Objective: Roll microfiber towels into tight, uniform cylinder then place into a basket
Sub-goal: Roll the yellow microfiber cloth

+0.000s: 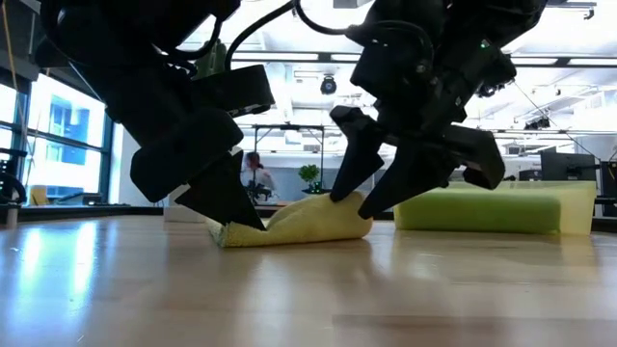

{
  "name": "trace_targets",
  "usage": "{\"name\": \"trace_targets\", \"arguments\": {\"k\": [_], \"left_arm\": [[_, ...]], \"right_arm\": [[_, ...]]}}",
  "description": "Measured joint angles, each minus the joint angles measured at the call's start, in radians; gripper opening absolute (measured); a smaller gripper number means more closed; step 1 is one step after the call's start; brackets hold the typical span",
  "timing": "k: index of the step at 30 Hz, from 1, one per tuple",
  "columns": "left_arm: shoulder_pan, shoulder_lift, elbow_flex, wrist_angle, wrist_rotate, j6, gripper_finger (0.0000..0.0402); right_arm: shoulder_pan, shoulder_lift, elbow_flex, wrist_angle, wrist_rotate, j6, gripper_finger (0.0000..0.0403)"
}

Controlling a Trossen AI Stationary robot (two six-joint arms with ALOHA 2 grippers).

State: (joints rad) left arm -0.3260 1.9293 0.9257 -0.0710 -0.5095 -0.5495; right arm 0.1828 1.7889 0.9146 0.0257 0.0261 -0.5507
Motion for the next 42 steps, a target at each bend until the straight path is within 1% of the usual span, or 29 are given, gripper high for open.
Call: {"name": "trace_targets", "arguments": {"k": [3,7,12,17,23,29,33,39,42], "left_arm": [[0.000,0.000,0.000,0.000,0.000,0.000,0.0042],[0.000,0.000,0.000,0.004,0.000,0.001,0.0042],[0.000,0.000,-0.001,0.013,0.000,0.002,0.0042],[0.000,0.000,-0.001,0.014,0.000,0.002,0.0042],[0.005,0.000,-0.001,0.015,0.001,0.002,0.0042],[0.005,-0.006,0.004,0.013,0.003,0.002,0.0042],[0.006,-0.030,0.021,-0.008,0.034,0.013,0.0042],[0.010,-0.073,0.044,-0.106,0.072,0.018,0.0042],[0.011,-0.076,0.061,-0.163,0.062,0.005,0.0042]], "right_arm": [[-0.017,0.000,0.000,-0.001,-0.006,0.000,0.0204],[-0.039,0.000,0.000,-0.004,-0.022,0.000,0.0204],[-0.059,0.012,0.000,0.004,-0.130,0.034,0.0193],[-0.060,0.032,-0.001,-0.001,-0.107,0.027,0.0189],[-0.072,0.072,0.001,0.004,-0.113,0.031,0.0188],[-0.084,0.096,0.003,0.010,-0.115,0.083,0.0182],[-0.101,0.099,0.003,0.003,-0.127,0.130,0.0148],[-0.111,0.101,0.003,0.005,-0.127,0.172,0.0071],[-0.112,0.101,0.003,0.005,-0.124,0.181,0.0030]]}}
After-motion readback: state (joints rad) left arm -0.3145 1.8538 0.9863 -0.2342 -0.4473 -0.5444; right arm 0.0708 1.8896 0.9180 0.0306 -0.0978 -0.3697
